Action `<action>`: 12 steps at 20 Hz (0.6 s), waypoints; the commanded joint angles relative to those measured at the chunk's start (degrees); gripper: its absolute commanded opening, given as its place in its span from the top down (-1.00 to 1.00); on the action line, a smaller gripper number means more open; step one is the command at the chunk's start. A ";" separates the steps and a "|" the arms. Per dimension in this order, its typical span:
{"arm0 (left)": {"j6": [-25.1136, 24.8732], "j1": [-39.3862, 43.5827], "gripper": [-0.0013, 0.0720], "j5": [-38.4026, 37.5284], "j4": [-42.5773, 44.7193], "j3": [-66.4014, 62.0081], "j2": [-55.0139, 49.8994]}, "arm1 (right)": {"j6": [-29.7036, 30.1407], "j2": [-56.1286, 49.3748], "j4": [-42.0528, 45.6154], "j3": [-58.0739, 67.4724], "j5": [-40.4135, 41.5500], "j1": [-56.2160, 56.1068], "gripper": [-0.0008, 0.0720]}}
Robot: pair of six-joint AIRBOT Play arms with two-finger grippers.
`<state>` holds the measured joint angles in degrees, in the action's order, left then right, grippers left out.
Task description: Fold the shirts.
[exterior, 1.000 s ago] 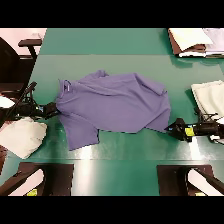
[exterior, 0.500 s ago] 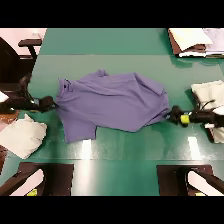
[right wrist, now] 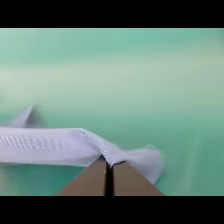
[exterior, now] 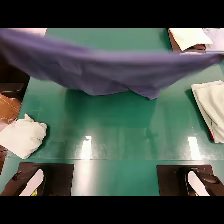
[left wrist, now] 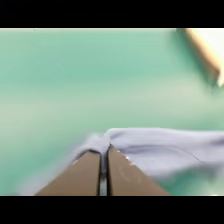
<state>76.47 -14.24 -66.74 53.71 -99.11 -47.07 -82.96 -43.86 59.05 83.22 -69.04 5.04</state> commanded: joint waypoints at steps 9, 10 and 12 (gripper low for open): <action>6.25 -0.02 0.89 4.50 0.48 -22.23 -0.20 | -4.66 -11.32 21.49 44.44 -26.43 -0.09 0.93; 6.84 -0.02 0.89 2.64 0.48 -18.36 -0.57 | -4.63 -12.72 21.44 41.48 -26.82 -0.09 0.93; 7.34 -0.02 0.89 -2.03 -0.35 -8.85 -2.25 | -4.66 -14.95 21.44 32.28 -26.51 -0.09 0.93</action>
<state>82.65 -14.20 -63.99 53.84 -116.29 -47.83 -87.37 -55.07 78.87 120.66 -92.27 4.99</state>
